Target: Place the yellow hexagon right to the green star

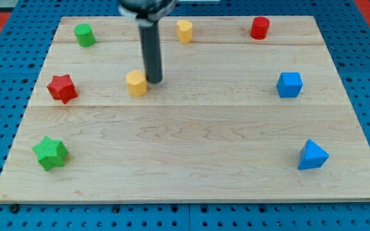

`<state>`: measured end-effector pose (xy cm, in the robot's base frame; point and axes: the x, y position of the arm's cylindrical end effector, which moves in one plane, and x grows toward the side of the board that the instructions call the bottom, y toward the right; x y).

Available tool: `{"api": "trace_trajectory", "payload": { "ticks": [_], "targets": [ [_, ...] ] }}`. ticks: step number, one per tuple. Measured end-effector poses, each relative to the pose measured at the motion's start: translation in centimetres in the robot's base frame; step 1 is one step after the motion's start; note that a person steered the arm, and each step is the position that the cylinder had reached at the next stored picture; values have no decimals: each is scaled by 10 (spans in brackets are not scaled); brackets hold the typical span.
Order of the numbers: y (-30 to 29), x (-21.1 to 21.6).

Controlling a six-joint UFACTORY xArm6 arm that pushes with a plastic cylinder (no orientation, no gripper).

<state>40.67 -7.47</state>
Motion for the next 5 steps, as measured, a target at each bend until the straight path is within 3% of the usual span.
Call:
{"api": "trace_trajectory", "payload": {
  "ticks": [1, 2, 5],
  "targets": [
    [-5, -46],
    [-65, -44],
    [-4, 39]
  ]
}}
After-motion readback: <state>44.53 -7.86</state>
